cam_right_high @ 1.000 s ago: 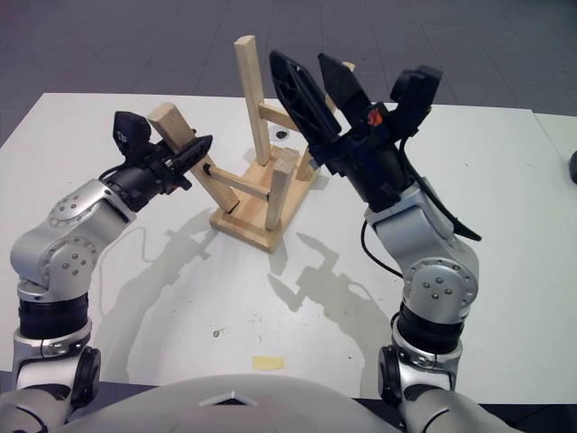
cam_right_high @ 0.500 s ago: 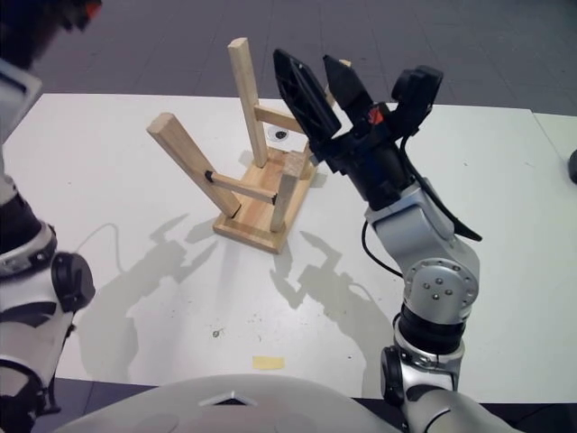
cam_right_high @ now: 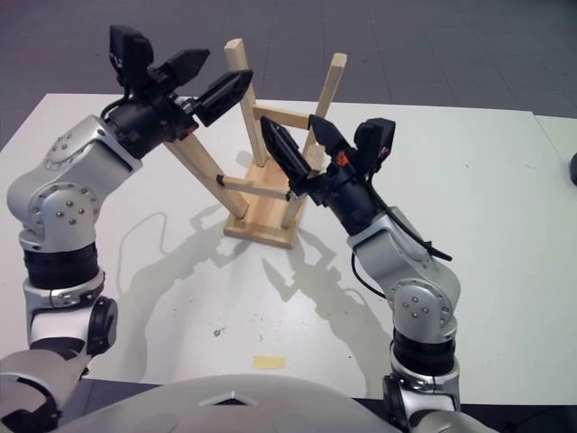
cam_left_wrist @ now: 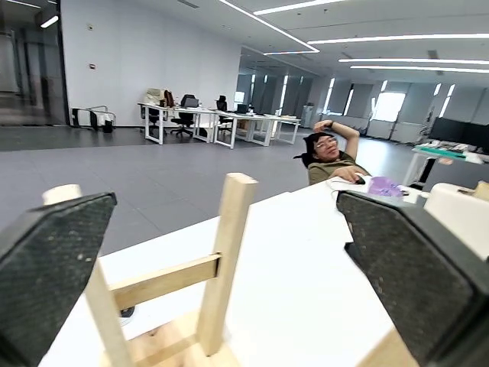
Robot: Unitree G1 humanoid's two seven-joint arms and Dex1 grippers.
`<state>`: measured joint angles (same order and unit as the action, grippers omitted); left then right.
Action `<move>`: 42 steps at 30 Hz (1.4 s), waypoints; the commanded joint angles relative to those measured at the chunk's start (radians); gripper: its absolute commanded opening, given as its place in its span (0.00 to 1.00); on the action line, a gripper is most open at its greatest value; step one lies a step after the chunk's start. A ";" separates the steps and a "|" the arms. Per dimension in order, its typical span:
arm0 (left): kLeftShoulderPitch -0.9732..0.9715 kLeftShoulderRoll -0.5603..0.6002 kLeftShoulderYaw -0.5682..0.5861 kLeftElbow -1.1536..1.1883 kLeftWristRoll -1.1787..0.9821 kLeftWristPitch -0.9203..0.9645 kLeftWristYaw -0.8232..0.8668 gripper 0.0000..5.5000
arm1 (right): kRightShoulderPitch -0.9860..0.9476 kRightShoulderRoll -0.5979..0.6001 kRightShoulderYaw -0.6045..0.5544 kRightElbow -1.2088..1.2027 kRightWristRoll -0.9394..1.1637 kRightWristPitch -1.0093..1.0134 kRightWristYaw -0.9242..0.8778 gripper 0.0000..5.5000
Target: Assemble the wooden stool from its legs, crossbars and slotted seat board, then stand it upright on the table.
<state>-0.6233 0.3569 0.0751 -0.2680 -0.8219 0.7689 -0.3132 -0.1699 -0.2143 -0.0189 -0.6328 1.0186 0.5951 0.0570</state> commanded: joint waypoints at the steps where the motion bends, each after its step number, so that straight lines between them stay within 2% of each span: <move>1: -0.087 -0.030 0.056 0.002 -0.051 0.057 0.062 0.98 | -0.027 0.031 -0.019 0.004 0.019 -0.026 -0.001 0.98; 7: -0.224 -0.017 0.217 0.033 -0.154 0.052 0.135 0.98 | -0.163 0.091 -0.214 0.053 0.208 -0.145 -0.132 0.98; 10: -0.265 0.012 0.303 0.097 -0.128 -0.002 0.200 0.98 | -0.151 0.019 -0.257 0.171 0.083 -0.114 -0.237 0.98; 13: -0.216 0.054 0.316 0.144 -0.044 -0.031 0.230 0.98 | -0.085 -0.055 -0.198 0.258 -0.134 -0.065 -0.290 0.98; 17: -0.122 0.088 0.305 0.167 0.061 -0.044 0.257 0.98 | -0.003 -0.084 -0.052 0.230 -0.201 0.008 -0.148 0.98; 21: -0.056 0.162 0.325 0.193 0.148 -0.066 0.228 0.98 | 0.069 -0.104 0.020 0.071 0.014 0.107 0.094 0.98; 24: -0.027 0.200 0.334 0.210 0.181 -0.070 0.197 0.98 | 0.138 -0.168 0.062 -0.005 0.063 0.153 0.221 0.98; 27: 0.010 0.241 0.346 0.226 0.211 -0.080 0.159 0.98 | 0.158 -0.196 0.068 -0.007 0.034 0.158 0.254 0.98; 30: 0.071 0.332 0.349 0.287 0.285 -0.124 0.085 0.98 | 0.234 -0.235 0.031 -0.028 0.069 0.160 0.310 0.98; 33: 0.191 0.397 0.337 0.322 0.336 -0.164 -0.028 0.98 | 0.306 -0.271 0.015 0.019 -0.029 0.117 0.353 0.98; 37: 0.383 0.449 0.262 0.382 0.455 -0.271 -0.158 0.98 | 0.191 -0.223 -0.012 0.204 -0.221 -0.029 0.330 0.98; 42: 0.443 0.435 0.155 0.352 0.506 -0.328 -0.271 0.98 | 0.016 -0.129 0.000 0.379 -0.328 -0.124 0.329 0.98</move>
<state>-0.1814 0.7942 0.2768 0.0978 -0.3523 0.4733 -0.5569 -0.0914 -0.3747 -0.0236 -0.3212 0.7200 0.4933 0.3785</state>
